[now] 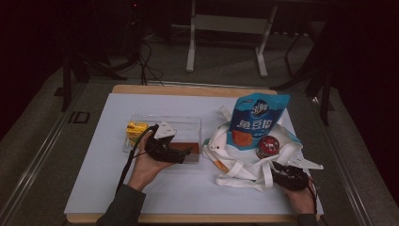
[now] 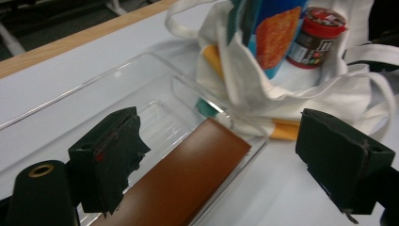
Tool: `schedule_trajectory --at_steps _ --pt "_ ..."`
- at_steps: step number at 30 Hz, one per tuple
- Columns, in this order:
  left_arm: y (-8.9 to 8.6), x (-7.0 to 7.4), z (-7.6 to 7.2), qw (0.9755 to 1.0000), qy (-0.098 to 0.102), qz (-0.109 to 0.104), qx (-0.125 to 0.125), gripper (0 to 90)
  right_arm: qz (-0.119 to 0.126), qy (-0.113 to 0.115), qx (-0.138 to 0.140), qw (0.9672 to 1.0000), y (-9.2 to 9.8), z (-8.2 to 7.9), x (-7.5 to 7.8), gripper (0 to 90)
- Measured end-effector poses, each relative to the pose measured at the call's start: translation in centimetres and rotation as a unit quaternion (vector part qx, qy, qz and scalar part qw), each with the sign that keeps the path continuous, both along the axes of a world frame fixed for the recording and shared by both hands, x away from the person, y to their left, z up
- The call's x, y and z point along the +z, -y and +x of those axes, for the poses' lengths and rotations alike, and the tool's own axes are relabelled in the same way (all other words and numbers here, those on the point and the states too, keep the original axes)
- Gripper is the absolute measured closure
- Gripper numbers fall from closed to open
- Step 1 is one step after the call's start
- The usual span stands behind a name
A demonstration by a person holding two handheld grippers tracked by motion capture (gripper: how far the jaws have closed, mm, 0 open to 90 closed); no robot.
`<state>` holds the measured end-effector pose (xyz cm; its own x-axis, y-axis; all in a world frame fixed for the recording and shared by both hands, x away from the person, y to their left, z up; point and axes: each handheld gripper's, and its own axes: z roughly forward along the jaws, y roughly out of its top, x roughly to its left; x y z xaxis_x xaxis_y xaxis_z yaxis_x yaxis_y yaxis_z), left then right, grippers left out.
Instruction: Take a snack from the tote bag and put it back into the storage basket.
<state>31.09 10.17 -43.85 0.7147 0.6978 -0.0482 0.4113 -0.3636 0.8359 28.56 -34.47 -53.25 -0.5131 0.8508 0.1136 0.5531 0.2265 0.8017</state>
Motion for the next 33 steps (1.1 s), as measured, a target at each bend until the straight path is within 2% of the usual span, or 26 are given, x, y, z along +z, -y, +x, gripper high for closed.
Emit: schedule_trajectory --at_steps 8,16,19,22,29,33 --pt "1.7 -0.4 -0.6 0.9994 0.001 0.010 -0.034 15.0 -0.005 0.000 -0.017 0.9998 -0.3 -0.1 0.1 52.6" --pt "2.9 -0.4 -1.1 0.9981 0.005 0.000 -0.061 16.8 -0.033 -0.007 -0.015 0.9993 -0.7 0.0 0.6 52.5" --pt "2.9 -0.5 -1.2 0.9981 0.010 0.001 -0.062 23.8 -0.043 -0.008 -0.013 0.9989 -0.9 0.0 0.9 53.4" --pt "2.8 -0.6 -1.2 0.9978 0.008 -0.008 -0.066 29.4 -0.049 -0.009 -0.011 0.9987 -0.9 0.0 1.1 53.3" --pt "2.6 -1.2 -1.5 0.9974 0.003 -0.009 -0.072 32.9 -0.054 -0.015 -0.001 0.9984 -0.8 -0.2 1.8 52.6" --pt "2.6 -1.5 -1.8 0.9970 0.001 -0.012 -0.077 34.9 -0.058 -0.010 0.006 0.9982 -0.7 -0.4 2.2 49.7"
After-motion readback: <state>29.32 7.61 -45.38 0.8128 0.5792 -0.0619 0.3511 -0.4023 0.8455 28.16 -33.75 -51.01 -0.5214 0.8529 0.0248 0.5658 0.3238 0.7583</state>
